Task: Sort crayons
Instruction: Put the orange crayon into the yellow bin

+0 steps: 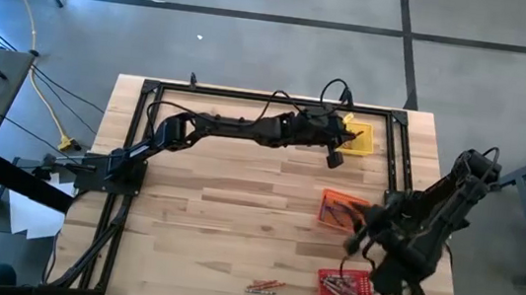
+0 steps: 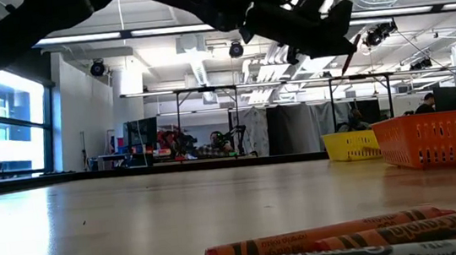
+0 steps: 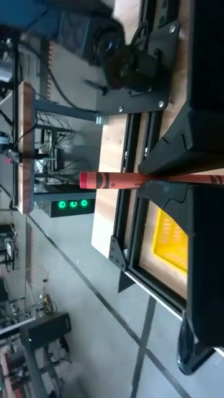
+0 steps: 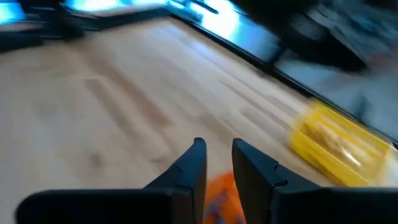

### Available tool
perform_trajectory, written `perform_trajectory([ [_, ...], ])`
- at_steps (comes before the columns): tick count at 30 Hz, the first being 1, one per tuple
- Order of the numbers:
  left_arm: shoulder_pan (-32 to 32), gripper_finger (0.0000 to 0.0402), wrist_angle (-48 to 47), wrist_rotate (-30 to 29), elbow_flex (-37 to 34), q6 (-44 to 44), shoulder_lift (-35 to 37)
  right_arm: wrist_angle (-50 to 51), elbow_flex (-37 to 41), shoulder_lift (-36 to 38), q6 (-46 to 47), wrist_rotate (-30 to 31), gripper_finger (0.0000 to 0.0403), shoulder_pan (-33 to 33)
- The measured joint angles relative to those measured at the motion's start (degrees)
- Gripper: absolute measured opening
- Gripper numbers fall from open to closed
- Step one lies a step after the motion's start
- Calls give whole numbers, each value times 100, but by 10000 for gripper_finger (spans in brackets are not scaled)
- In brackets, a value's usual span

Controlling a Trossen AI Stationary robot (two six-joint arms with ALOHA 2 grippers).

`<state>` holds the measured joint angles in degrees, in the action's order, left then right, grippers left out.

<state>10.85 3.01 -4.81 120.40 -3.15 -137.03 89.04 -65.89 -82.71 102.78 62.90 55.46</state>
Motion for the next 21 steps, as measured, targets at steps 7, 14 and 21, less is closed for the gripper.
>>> perform_trajectory([
  [7, -133, 0, 117, -4, 0, -160, 4, 51, 1159, 338, 1051, -453, 71, -725],
  [14, -237, 0, 319, -218, 0, -143, 4, -83, 2317, 731, 2159, 13, 71, -1061],
  [21, -301, 0, 583, -927, 0, -152, 4, -363, 2975, 955, 2869, 660, 71, -1218],
])
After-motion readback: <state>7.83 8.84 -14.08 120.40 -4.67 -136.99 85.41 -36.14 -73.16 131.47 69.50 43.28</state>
